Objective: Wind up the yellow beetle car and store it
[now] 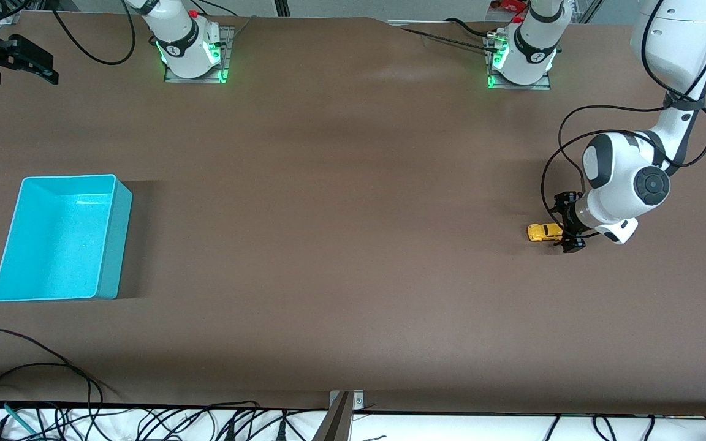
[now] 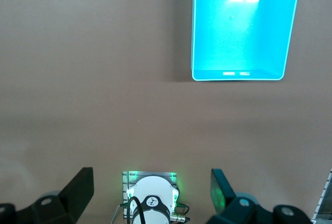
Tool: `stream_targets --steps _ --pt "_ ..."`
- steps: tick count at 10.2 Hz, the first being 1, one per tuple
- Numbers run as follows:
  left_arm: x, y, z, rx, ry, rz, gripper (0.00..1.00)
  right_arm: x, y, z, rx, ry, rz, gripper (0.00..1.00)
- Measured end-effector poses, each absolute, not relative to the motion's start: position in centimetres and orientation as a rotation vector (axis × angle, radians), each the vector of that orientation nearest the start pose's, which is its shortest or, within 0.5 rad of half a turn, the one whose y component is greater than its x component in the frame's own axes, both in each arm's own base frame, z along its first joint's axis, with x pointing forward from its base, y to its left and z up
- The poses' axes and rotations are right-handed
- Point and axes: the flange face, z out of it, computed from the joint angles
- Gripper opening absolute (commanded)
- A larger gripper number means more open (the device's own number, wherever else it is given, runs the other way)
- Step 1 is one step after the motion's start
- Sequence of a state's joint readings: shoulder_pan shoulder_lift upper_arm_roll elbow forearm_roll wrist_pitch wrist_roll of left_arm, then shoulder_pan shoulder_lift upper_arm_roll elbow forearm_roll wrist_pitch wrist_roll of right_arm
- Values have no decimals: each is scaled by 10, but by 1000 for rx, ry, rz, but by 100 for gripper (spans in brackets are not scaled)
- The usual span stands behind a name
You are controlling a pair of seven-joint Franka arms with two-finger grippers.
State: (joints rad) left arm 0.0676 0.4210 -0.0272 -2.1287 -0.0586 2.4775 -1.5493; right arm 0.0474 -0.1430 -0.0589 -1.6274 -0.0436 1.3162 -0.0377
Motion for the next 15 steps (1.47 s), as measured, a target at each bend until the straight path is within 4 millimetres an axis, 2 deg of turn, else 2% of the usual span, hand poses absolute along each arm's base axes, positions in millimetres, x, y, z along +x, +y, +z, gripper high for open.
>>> stream_targets --steps 3,5,7,9,12,15 --pt "566 23 196 2154 2312 -141 69 509 -34 638 -3168 25 149 100" --pt "566 23 191 2154 2318 -148 39 535 -31 610 -3172 17 157 100" --pt "567 24 192 2137 2330 -142 2 558 -21 591 -3179 -13 148 100" --pt "568 24 193 2134 2332 -140 0 569 -17 592 -3182 -22 135 100" --pt "568 21 193 2140 2326 -141 0 570 -17 595 -3180 -21 126 100" --pt "568 2 193 2181 2290 -143 0 570 -16 594 -3163 -17 126 100"
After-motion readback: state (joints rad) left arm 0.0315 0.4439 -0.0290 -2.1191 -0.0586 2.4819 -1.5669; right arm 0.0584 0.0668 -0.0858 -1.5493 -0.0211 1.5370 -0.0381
